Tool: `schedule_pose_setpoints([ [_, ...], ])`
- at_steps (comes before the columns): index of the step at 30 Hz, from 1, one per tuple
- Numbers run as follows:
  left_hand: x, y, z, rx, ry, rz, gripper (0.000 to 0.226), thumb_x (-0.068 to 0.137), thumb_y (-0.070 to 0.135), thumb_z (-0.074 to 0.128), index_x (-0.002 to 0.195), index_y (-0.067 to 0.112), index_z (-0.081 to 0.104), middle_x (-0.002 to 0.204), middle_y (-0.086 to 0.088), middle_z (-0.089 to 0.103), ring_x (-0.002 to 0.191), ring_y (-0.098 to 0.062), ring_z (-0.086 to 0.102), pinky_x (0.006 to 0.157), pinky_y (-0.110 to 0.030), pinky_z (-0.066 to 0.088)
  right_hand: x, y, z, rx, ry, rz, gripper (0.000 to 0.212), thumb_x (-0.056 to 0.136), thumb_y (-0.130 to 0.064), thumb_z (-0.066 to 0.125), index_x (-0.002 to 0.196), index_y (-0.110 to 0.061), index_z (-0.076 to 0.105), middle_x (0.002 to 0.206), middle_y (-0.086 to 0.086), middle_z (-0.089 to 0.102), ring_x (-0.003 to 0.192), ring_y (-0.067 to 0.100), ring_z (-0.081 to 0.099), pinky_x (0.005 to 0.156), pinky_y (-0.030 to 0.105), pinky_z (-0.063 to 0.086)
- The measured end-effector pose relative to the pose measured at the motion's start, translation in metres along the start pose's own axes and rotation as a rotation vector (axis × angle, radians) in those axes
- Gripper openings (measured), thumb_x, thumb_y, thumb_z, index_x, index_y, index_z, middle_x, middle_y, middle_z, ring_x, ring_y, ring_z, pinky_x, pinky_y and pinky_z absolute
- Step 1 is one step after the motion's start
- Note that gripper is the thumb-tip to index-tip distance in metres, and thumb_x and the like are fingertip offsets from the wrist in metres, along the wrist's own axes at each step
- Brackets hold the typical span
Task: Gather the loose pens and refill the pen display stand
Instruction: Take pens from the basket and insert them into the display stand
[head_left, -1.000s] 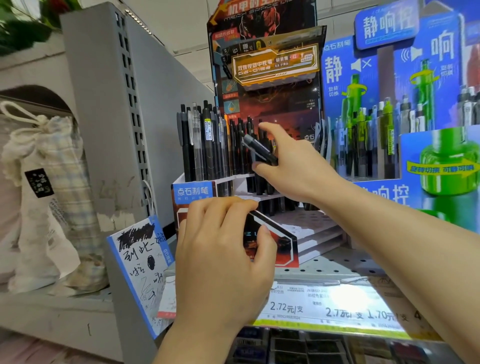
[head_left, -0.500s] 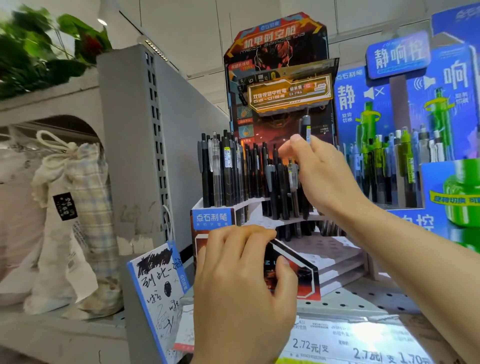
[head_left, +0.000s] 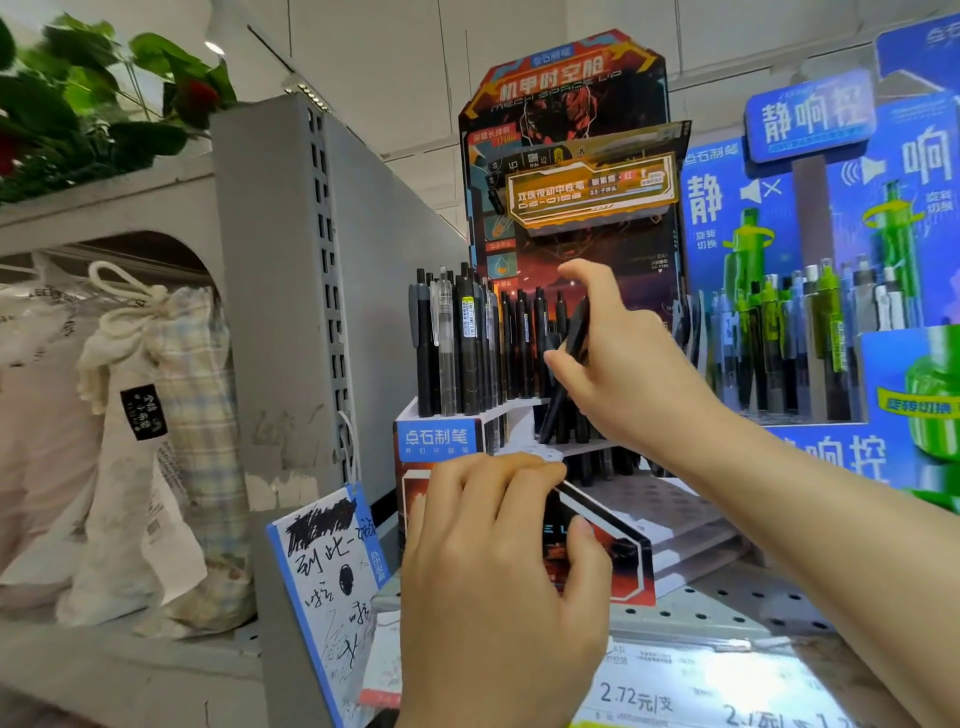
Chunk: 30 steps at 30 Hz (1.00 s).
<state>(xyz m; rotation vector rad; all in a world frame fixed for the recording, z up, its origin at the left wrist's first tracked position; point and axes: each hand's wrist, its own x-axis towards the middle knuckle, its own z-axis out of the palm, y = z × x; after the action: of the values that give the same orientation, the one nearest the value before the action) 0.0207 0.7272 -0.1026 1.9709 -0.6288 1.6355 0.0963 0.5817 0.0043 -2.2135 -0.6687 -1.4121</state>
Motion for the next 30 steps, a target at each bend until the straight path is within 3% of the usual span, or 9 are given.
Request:
schedule_pose_setpoints([
  [3,0.001,0.001,-0.001,0.004,-0.012,-0.002,0.031,0.081,0.033,0.055,0.103,0.019,0.073,0.103,0.013,0.066,0.102,-0.011,0.052,0.086,-0.037,0.051,0.004,-0.004,0.003,-0.056,-0.080,-0.005,0.060,0.098,-0.027,0.061,0.145,-0.027,0.025,0.071,0.002,0.065,0.065,0.027,0.063,0.058,0.042,0.051],
  [5,0.001,0.001,-0.002,0.009,-0.021,-0.001,0.032,0.081,0.033,0.055,0.104,0.020,0.073,0.103,0.012,0.066,0.102,-0.011,0.051,0.087,-0.034,0.050,0.007,-0.010,0.004,-0.172,-0.076,-0.019,0.061,0.097,-0.032,0.061,0.147,-0.028,0.028,0.105,0.005,0.067,0.086,0.034,0.065,0.073,0.048,0.056],
  [7,0.001,0.002,-0.003,0.019,-0.034,0.002,0.032,0.082,0.033,0.055,0.105,0.020,0.073,0.104,0.012,0.066,0.103,-0.012,0.052,0.088,-0.033,0.049,0.012,-0.013,0.004,-0.331,-0.047,-0.065,0.063,0.095,-0.037,0.063,0.150,-0.024,0.034,0.129,0.004,0.054,0.108,0.032,0.057,0.079,0.045,0.054],
  [11,0.001,0.002,-0.003,0.034,-0.043,0.005,0.033,0.082,0.033,0.055,0.105,0.019,0.072,0.104,0.011,0.066,0.103,-0.014,0.053,0.088,-0.036,0.049,0.018,-0.006,0.005,-0.379,-0.183,-0.111,0.069,0.096,-0.042,0.059,0.156,-0.023,0.030,0.150,0.001,0.044,0.139,0.029,0.033,0.104,0.052,0.041],
  [14,0.002,0.002,-0.003,0.033,-0.047,-0.004,0.033,0.081,0.034,0.054,0.105,0.019,0.072,0.104,0.011,0.066,0.103,-0.014,0.053,0.087,-0.037,0.050,0.017,-0.003,0.010,-0.321,-0.271,-0.092,0.069,0.097,-0.041,0.059,0.157,-0.025,0.027,0.153,0.000,0.045,0.144,0.027,0.033,0.110,0.052,0.033],
  [19,0.002,0.004,-0.004,0.038,-0.061,-0.018,0.033,0.082,0.035,0.054,0.106,0.021,0.071,0.105,0.012,0.065,0.104,-0.012,0.052,0.089,-0.034,0.049,0.016,0.000,0.008,-0.231,-0.225,-0.044,0.063,0.095,-0.042,0.065,0.149,-0.020,0.040,0.150,0.002,0.049,0.136,0.026,0.044,0.108,0.046,0.040],
  [25,0.003,0.006,-0.003,0.020,-0.059,-0.023,0.031,0.082,0.033,0.055,0.106,0.021,0.070,0.104,0.013,0.063,0.104,-0.012,0.050,0.091,-0.024,0.041,0.018,0.000,0.002,-0.156,-0.287,-0.068,0.059,0.099,-0.043,0.056,0.152,-0.019,0.043,0.157,0.000,0.044,0.145,0.023,0.037,0.120,0.045,0.029],
  [27,0.002,0.005,-0.003,0.022,-0.049,-0.024,0.030,0.082,0.033,0.055,0.105,0.020,0.070,0.104,0.013,0.064,0.104,-0.012,0.049,0.092,-0.022,0.039,0.020,0.001,-0.001,-0.054,-0.312,-0.046,0.057,0.103,-0.037,0.050,0.156,-0.021,0.036,0.161,-0.001,0.039,0.149,0.019,0.032,0.121,0.038,0.026],
  [30,0.001,0.005,-0.004,0.021,-0.054,-0.031,0.031,0.083,0.033,0.054,0.106,0.020,0.070,0.104,0.013,0.064,0.105,-0.012,0.049,0.092,-0.023,0.039,0.024,0.001,-0.005,0.211,-0.330,0.066,0.053,0.106,-0.029,0.039,0.158,-0.030,0.031,0.159,-0.009,0.042,0.146,0.010,0.034,0.107,0.022,0.025],
])
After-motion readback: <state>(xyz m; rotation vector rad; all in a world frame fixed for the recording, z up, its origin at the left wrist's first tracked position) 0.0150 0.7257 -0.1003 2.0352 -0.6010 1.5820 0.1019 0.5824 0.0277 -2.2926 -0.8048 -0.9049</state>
